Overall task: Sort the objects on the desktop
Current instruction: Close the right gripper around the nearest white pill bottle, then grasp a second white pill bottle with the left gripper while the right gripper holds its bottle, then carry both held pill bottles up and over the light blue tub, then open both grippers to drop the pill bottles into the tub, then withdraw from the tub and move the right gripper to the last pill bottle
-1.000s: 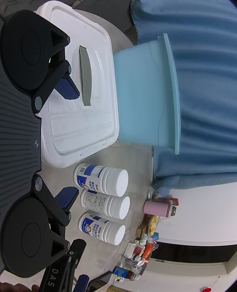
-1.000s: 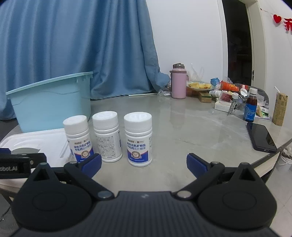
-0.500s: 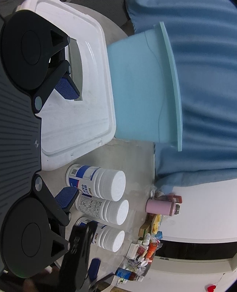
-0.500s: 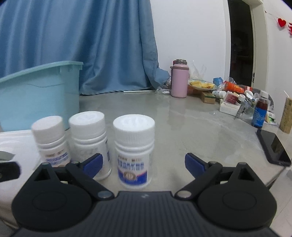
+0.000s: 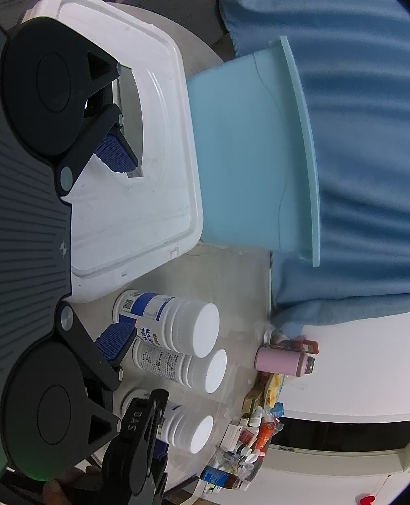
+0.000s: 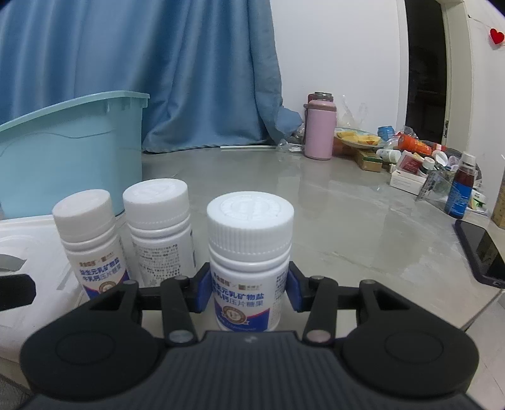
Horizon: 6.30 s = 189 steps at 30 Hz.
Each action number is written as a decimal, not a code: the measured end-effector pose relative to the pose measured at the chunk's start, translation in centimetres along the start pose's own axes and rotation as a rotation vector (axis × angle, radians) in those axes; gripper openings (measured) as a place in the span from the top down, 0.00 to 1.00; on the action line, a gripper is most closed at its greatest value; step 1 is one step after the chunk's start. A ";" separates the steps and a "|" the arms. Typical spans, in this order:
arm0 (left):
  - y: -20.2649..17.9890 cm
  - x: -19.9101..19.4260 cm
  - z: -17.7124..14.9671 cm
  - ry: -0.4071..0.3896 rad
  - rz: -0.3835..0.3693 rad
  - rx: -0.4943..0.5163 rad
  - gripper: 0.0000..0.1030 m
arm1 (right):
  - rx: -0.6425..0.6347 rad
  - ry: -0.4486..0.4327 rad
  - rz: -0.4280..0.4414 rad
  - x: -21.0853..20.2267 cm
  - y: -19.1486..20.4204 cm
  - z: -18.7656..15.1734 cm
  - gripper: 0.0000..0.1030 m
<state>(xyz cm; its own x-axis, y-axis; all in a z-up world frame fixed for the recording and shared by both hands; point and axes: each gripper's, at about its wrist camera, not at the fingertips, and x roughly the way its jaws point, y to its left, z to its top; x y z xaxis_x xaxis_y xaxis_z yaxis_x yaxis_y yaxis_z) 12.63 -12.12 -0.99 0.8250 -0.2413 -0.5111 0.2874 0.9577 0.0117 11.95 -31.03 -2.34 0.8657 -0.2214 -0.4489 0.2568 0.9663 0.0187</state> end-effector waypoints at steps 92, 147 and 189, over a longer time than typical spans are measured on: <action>6.5 -12.3 -1.8 -0.089 0.147 -0.051 0.53 | -0.065 -0.030 0.211 -14.8 5.3 -1.3 0.54; 19.5 3.4 24.8 -0.138 0.146 -0.081 0.53 | -0.081 -0.162 0.271 1.1 18.4 19.7 0.54; 13.1 -2.8 15.0 -0.121 0.149 -0.120 0.16 | -0.001 -0.092 0.195 -4.0 10.7 11.9 0.14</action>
<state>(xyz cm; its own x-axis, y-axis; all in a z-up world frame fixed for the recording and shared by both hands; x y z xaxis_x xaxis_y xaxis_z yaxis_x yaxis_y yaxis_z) 21.41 -1.23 13.46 0.9084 -0.1055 -0.4045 0.1037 0.9943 -0.0263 16.31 -21.34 10.30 0.9346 -0.0414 -0.3534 0.0805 0.9921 0.0964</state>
